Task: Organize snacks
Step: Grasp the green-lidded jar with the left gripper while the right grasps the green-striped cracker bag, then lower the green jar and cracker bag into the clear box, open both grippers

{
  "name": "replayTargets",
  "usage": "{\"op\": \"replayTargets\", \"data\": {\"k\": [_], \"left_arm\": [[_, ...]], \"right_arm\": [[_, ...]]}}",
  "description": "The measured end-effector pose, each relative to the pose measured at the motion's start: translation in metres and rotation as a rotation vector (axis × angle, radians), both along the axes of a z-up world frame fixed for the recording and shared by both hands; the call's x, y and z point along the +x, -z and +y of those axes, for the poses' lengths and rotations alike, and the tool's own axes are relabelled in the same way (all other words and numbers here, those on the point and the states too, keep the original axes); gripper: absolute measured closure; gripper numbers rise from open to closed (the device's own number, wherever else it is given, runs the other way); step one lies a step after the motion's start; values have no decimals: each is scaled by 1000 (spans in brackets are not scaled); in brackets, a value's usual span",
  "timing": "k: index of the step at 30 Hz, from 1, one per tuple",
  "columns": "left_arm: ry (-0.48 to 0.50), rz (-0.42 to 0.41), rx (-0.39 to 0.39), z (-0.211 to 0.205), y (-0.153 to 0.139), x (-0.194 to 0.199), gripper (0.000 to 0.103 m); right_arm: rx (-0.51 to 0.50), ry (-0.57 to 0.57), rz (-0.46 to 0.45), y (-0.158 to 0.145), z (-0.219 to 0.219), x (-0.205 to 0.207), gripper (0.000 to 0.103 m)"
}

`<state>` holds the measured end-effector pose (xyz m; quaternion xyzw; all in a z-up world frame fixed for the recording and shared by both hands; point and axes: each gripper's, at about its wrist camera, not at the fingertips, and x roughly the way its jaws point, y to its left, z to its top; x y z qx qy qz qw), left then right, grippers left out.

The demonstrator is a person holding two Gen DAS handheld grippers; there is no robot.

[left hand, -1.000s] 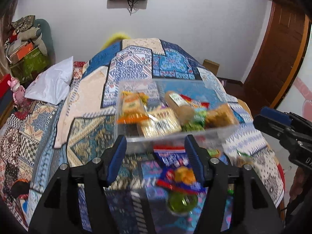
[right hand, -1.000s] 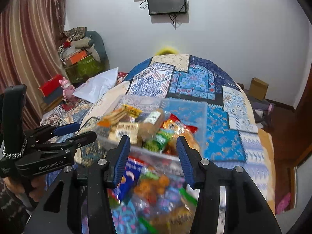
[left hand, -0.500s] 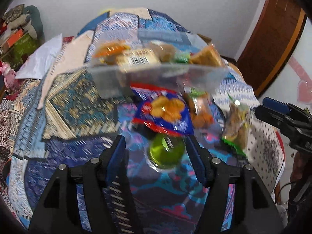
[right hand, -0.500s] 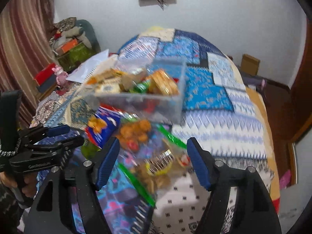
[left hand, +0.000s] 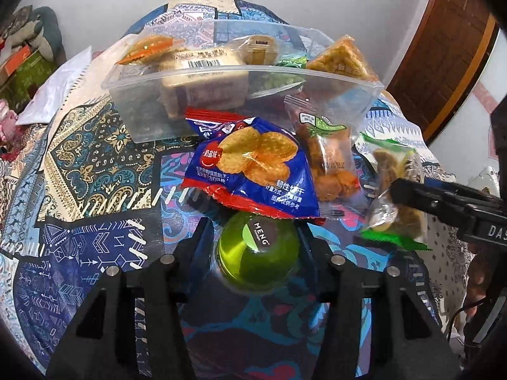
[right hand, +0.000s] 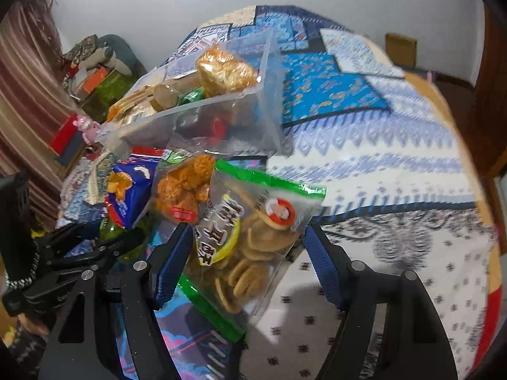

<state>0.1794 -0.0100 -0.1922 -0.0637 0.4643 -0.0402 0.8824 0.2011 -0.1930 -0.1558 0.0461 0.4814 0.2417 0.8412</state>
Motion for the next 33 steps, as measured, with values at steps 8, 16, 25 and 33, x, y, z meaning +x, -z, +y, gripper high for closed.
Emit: {"op": "replayTargets", "data": {"k": [8,16,25,33], "left_arm": [[8,-18,27,1,-3,-18,56],[-22,-47,26,17,-20,-38,56],[-63,-138,13,35,-60,-47,56],[-72,-215,5,42,-96,-15,56]], "right_arm": [[31,-34,7,2,9,-2,54],[-9,-56,-48,-10,9,-15,56],[36,-53,-132,-48,3,-21,56],[57,-67,-211,-77,18,-5,56]]}}
